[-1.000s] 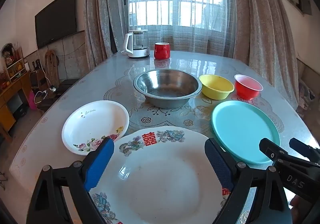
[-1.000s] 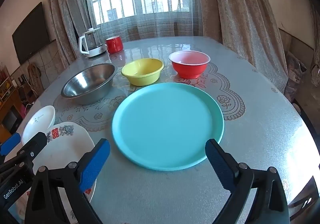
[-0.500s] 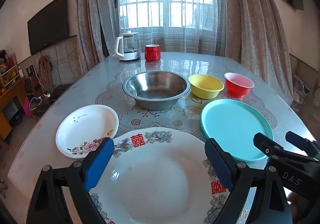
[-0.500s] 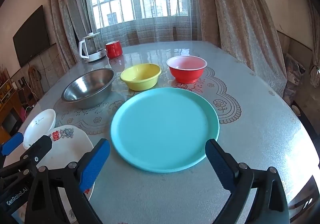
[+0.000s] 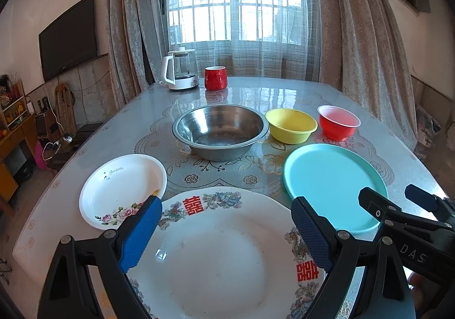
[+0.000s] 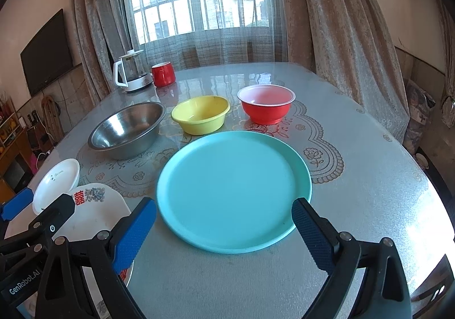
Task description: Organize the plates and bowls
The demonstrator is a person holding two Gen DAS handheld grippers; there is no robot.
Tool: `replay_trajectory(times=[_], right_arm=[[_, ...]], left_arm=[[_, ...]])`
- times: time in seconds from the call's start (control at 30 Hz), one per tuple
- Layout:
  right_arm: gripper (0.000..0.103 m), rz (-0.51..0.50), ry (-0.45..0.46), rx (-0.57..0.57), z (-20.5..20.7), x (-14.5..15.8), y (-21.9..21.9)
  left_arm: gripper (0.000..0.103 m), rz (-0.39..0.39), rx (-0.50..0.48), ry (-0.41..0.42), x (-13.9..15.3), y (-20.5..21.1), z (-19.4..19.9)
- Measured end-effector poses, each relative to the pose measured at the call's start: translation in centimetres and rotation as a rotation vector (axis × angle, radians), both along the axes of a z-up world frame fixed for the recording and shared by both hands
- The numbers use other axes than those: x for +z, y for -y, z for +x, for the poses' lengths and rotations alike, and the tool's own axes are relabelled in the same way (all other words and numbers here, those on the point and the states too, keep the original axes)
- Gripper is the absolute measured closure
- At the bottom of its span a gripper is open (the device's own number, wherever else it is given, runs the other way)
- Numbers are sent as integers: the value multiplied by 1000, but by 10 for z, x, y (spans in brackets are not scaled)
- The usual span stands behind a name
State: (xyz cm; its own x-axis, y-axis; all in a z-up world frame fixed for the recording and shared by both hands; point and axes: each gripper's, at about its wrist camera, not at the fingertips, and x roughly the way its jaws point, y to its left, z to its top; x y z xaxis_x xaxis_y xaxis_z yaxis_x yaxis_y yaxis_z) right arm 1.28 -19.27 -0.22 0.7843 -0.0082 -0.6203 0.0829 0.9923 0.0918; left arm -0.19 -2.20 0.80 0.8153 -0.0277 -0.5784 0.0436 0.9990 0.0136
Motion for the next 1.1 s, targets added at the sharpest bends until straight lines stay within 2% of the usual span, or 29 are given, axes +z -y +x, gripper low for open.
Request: replay_trajectory(times=[1.1], right_arm=[[6, 42, 13, 57, 10, -3, 1]], left_arm=[[10, 12, 3, 11, 3, 3, 8]])
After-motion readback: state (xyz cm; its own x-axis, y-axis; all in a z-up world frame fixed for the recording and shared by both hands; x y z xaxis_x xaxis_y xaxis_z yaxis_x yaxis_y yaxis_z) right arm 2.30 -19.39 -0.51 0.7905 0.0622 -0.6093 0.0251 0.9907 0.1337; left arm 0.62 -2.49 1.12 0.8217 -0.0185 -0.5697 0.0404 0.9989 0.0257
